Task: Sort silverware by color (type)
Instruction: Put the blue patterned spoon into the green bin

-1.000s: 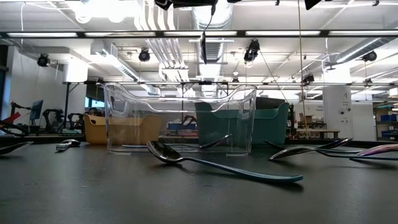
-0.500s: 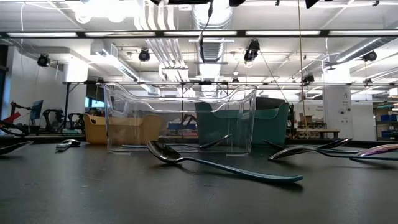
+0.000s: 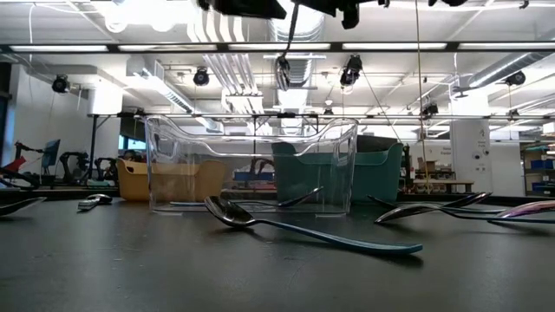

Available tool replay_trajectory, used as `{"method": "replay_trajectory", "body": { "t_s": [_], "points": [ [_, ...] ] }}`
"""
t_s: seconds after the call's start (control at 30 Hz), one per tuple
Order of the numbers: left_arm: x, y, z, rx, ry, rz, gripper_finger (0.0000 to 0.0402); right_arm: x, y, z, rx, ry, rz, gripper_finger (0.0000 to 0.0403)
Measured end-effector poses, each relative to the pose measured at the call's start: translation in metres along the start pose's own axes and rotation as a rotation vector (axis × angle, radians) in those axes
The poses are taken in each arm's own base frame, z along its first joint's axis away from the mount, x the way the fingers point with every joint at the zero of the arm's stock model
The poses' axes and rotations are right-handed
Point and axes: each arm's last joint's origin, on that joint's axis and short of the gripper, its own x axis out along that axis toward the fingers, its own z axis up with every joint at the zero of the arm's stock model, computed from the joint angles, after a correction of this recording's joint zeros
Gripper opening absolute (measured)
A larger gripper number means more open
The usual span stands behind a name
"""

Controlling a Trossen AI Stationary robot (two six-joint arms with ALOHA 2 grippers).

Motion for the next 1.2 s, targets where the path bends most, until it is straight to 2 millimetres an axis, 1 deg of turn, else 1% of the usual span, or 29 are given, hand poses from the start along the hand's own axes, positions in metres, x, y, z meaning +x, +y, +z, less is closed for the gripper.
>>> {"method": "replay_trajectory", "body": {
  "t_s": [0.17,0.23,0.4,0.53,0.67,0.77,0.87,0.93,0.97,1.1,1.2],
  "points": [
    [0.012,0.007,-0.005,-0.083,0.003,0.011,0.0204,0.006,0.003,-0.007,-0.004,-0.002,-0.002,0.0038],
    [0.016,0.006,-0.007,-0.101,0.001,0.008,0.0203,0.007,0.003,-0.008,-0.011,-0.005,-0.004,0.0038],
    [0.022,0.006,-0.010,-0.114,-0.002,0.017,0.0202,0.007,0.002,-0.006,-0.008,-0.012,-0.007,0.0038],
    [0.027,0.004,-0.012,-0.119,-0.006,0.024,0.0189,0.007,0.002,-0.006,-0.007,-0.012,-0.007,0.0038],
    [0.031,0.003,-0.015,-0.125,-0.008,0.033,0.0158,0.007,0.002,-0.006,-0.004,-0.013,-0.007,0.0038],
    [0.034,0.003,-0.017,-0.127,-0.004,0.038,0.0124,0.007,0.002,-0.006,0.003,-0.013,-0.008,0.0038],
    [0.034,0.003,-0.016,-0.132,-0.009,0.043,0.0075,0.007,0.002,-0.006,0.003,-0.013,-0.008,0.0038],
    [0.034,0.003,-0.016,-0.132,-0.009,0.044,0.0032,0.007,0.002,-0.006,0.003,-0.014,-0.008,0.0047],
    [0.033,0.003,-0.016,-0.134,-0.007,0.049,0.0019,0.007,0.002,-0.006,0.002,-0.013,-0.007,0.0054],
    [0.033,0.003,-0.017,-0.141,0.000,0.056,0.0014,0.007,0.002,-0.006,0.001,-0.011,-0.008,0.0087],
    [0.032,0.004,-0.015,-0.150,0.012,0.042,0.0010,0.007,0.002,-0.007,-0.005,-0.006,-0.008,0.0105]
  ]
}}
